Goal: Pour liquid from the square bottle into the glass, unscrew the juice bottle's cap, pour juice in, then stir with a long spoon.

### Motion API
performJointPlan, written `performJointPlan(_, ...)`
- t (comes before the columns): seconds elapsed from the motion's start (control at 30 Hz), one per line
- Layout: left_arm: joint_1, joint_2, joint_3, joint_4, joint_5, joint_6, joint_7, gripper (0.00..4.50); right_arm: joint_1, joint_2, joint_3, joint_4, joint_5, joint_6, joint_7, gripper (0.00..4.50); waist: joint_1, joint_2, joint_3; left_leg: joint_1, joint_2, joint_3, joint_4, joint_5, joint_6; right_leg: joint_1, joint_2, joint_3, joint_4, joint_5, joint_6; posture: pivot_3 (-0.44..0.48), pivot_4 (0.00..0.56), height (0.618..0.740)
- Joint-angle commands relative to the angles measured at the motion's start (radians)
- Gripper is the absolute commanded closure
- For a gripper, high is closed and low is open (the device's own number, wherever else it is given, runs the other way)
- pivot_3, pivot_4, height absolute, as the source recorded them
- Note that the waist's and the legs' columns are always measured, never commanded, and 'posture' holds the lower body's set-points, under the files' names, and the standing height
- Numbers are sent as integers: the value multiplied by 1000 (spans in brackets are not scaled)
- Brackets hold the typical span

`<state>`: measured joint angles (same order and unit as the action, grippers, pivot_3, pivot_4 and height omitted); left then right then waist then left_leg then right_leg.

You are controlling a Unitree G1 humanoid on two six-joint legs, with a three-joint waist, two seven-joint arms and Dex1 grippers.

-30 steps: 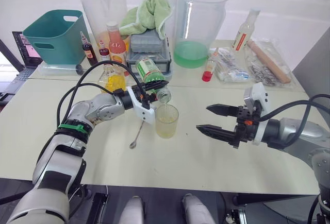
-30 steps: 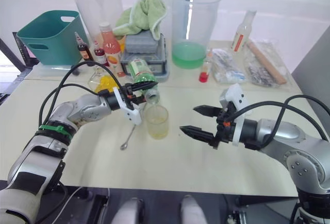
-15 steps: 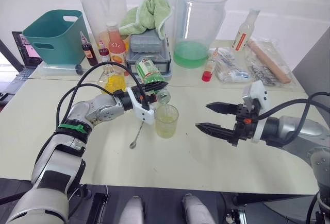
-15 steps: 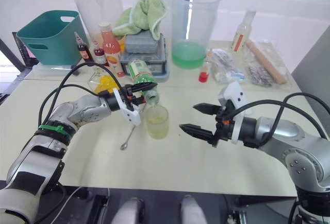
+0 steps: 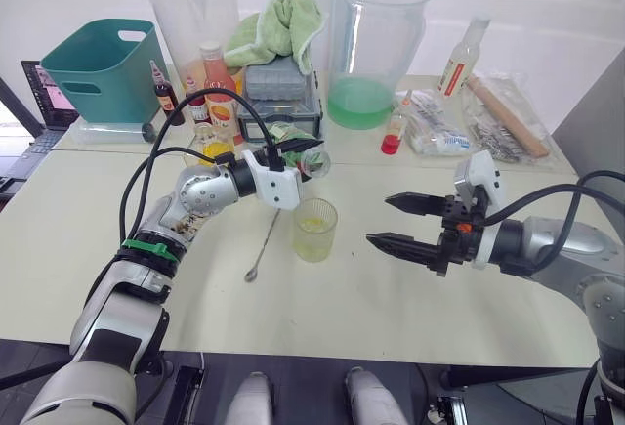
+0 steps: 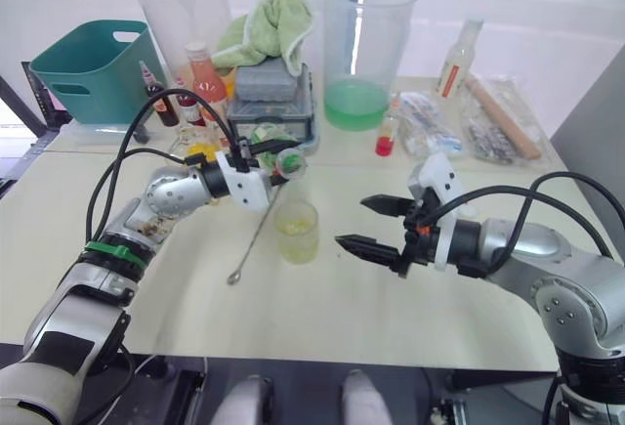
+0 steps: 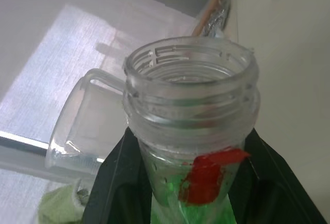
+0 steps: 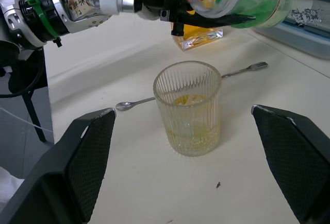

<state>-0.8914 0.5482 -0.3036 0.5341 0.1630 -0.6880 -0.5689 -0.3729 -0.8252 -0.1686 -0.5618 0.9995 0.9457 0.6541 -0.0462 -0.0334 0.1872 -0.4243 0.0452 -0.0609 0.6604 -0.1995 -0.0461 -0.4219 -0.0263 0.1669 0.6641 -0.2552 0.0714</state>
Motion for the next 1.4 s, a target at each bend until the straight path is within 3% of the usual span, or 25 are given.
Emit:
performJointPlan(0.03,-30,-12,120,-152,-169,220,-36,3082,-35,-2,1,3,0,-20,25,20,0,0,0,0,0,0,0,0,0,0,0,0,0,0,0,0,150,728)
performJointPlan(0.3,42,-8,290,-444,-458,817,-96,3082,-133,6,52,89,22,10,104,20,-12,0,0,0,0,-1,0,0,0,0,1,0,0,0,0,0,150,728)
performJointPlan(0.5,116,27,414,-616,-609,1007,-107,3082,-180,2,86,135,-9,0,173,20,-20,0,0,0,1,-1,0,0,0,0,1,-1,0,0,0,0,150,728)
performJointPlan(0.6,217,80,492,-718,-655,1133,-68,3082,-226,3,106,195,-51,-40,241,20,-27,0,0,1,1,-1,0,0,0,0,1,-1,0,0,0,0,150,728)
performJointPlan(0.97,472,199,723,-939,-850,1391,-52,3082,-302,42,178,307,-163,-113,387,20,-24,0,0,1,2,-1,0,0,0,-1,1,-1,0,0,0,0,150,728)
performJointPlan(1.17,631,315,951,-872,-902,1456,-101,3082,-324,73,190,314,-154,-95,430,20,-29,0,0,2,3,-1,0,0,0,-1,2,-1,0,-2,0,0,150,728)
performJointPlan(1.4,605,353,1004,-715,-887,1410,-115,3082,-332,96,202,310,-168,-90,441,20,-15,0,0,1,3,-1,0,0,0,0,2,-3,-1,-4,3,0,150,728)
